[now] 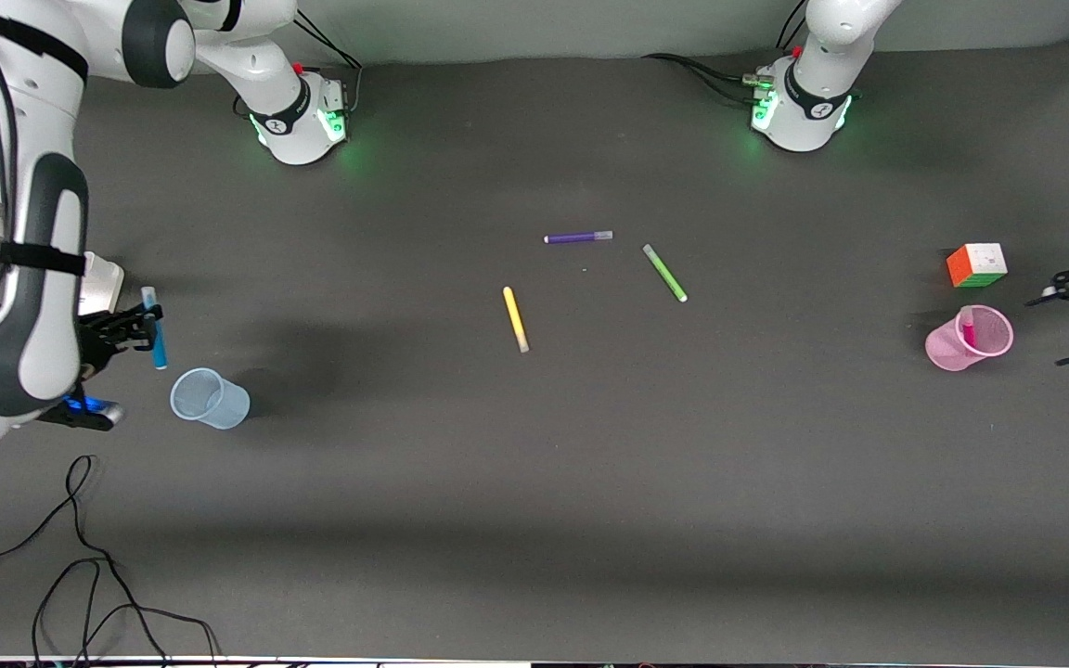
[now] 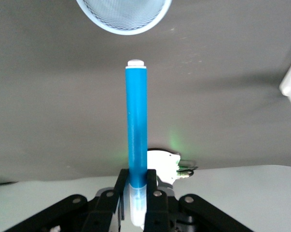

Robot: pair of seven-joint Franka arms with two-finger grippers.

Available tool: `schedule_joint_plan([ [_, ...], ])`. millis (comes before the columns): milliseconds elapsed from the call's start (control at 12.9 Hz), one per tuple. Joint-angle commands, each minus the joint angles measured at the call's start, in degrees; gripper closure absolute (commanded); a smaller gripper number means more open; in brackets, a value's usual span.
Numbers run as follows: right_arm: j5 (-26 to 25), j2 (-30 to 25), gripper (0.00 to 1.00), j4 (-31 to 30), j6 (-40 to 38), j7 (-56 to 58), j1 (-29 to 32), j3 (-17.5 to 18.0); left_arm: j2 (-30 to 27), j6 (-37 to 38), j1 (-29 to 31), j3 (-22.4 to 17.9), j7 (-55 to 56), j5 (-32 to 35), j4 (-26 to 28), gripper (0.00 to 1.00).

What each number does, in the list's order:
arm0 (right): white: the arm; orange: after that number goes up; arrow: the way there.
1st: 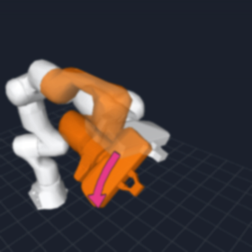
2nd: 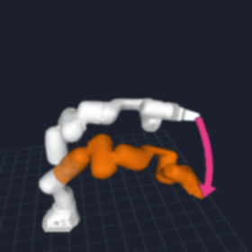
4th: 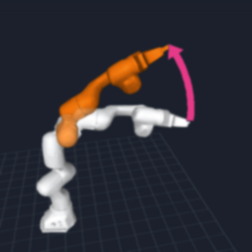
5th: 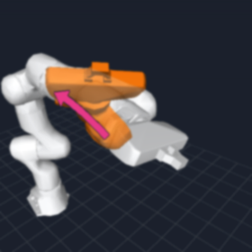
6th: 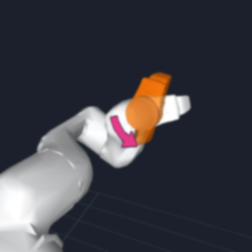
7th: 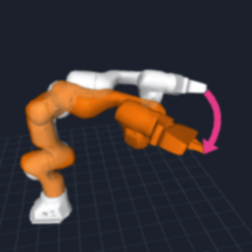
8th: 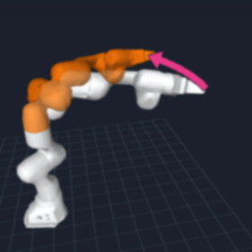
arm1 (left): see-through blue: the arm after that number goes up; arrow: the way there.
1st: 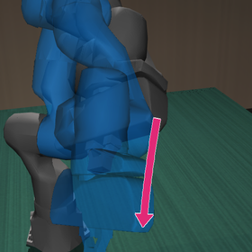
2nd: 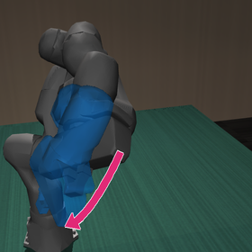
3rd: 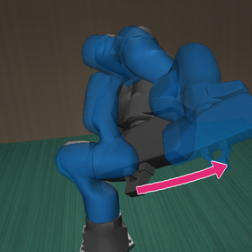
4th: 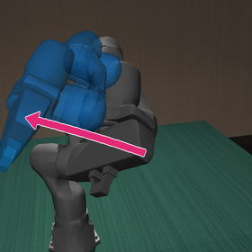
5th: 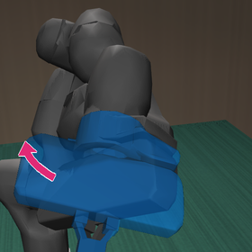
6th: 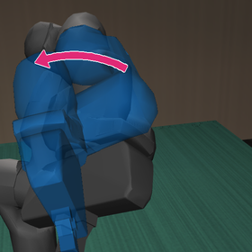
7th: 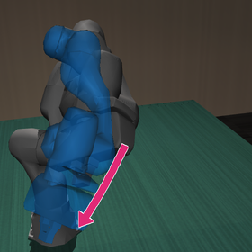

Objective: Place pink and blue markers in matching cups
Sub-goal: 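Drop the blue marker into the blue cup while the left gripper releases pink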

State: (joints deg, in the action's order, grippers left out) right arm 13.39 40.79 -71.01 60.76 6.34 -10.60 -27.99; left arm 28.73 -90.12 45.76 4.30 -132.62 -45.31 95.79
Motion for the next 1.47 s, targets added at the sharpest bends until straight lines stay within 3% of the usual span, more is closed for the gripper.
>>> schedule_joint_plan([
  [0, 3.48, 3.76, 0.83, 4.29, -2.13, 1.22, 1.98, 0.22, -8.75, 0.38, -1.71, 0.01, 9.89, 4.34, 1.24, 0.00],
  [464, 4.63, 8.86, 0.83, 6.76, 2.95, 1.22, 2.86, 1.80, -24.31, 0.56, -10.32, 0.19, 34.05, 12.69, 1.16, 0.00],
  [928, 5.42, 10.71, 0.83, 6.76, 7.09, 1.39, 3.83, 2.24, -31.35, 0.56, -20.86, 1.76, 59.27, 21.39, -1.48, 0.00],
  [1082, 5.42, 11.15, 0.83, 6.76, 7.71, 1.74, 3.91, 2.24, -33.64, 0.30, -22.81, 4.74, 68.59, 24.29, -1.48, 0.00],
  [1391, 5.42, 11.41, 0.77, 6.76, 8.15, 1.66, 4.00, 2.32, -35.84, -0.32, -22.82, 15.37, 86.96, 31.58, -2.45, 0.00],
])
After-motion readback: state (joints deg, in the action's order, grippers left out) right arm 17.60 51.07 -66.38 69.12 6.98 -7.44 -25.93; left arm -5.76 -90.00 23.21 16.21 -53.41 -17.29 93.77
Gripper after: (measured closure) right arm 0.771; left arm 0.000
